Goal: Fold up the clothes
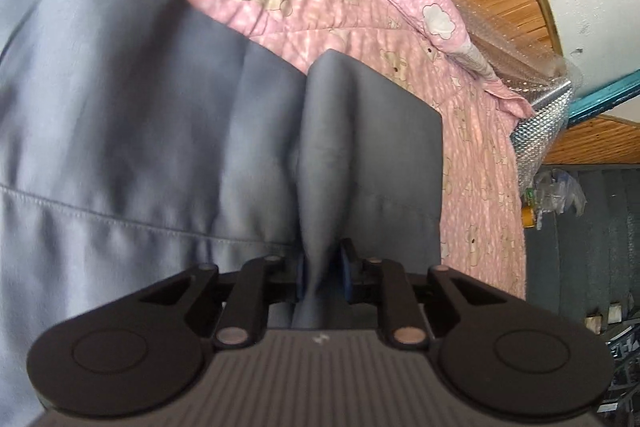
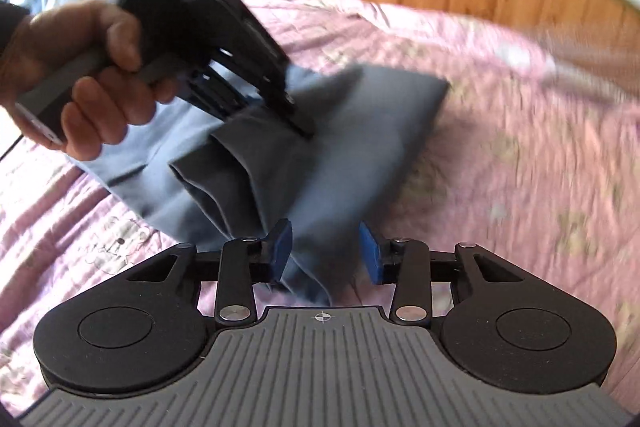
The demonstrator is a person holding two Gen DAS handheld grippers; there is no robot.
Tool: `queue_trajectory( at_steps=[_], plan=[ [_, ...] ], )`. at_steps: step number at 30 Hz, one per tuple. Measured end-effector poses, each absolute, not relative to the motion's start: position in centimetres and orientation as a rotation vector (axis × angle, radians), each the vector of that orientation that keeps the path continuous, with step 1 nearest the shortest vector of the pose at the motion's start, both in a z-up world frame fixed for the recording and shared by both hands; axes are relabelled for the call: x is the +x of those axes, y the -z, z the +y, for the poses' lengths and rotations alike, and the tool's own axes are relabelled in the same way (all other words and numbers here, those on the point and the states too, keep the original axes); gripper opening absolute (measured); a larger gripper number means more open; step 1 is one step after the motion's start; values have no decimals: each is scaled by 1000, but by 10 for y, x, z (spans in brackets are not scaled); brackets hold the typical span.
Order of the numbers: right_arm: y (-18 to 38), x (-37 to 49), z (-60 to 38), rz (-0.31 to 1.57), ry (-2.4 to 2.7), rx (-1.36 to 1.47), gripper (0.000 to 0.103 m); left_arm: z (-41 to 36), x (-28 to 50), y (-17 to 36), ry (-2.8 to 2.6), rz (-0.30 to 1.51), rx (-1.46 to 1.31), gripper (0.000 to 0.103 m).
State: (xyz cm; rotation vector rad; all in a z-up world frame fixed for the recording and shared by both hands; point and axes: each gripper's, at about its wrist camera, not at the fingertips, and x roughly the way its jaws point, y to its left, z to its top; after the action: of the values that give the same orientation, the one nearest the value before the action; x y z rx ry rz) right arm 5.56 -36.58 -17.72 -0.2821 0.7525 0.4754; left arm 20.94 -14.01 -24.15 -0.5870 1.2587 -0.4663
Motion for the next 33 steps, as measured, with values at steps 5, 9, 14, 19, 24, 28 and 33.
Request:
queue_trajectory(
  at_steps=[5, 9, 14, 19, 24, 28, 33],
  plan=[
    [192, 61, -321, 726, -536, -502, 40, -135, 201, 242, 499, 1272, -592, 24],
    [212, 70, -288, 724, -535, -659, 21, -133, 193, 249, 498, 1283, -616, 21],
    [210, 66, -290, 751, -533, -686, 5, -137, 182, 247, 514, 1290, -594, 18],
    [214, 65, -310, 808, -529, -653, 5, -150, 174, 249, 523, 1305, -568, 17],
    [183, 64, -346, 819, -563, -429, 26, -151, 174, 228, 463, 1241, -473, 21],
    [157, 77, -379, 765, -469, -209, 30, -146, 169, 200, 446, 1152, -438, 22],
    [214, 102, -383, 909, -442, -261, 30, -158, 163, 225, 382, 1259, -349, 26]
  ],
)
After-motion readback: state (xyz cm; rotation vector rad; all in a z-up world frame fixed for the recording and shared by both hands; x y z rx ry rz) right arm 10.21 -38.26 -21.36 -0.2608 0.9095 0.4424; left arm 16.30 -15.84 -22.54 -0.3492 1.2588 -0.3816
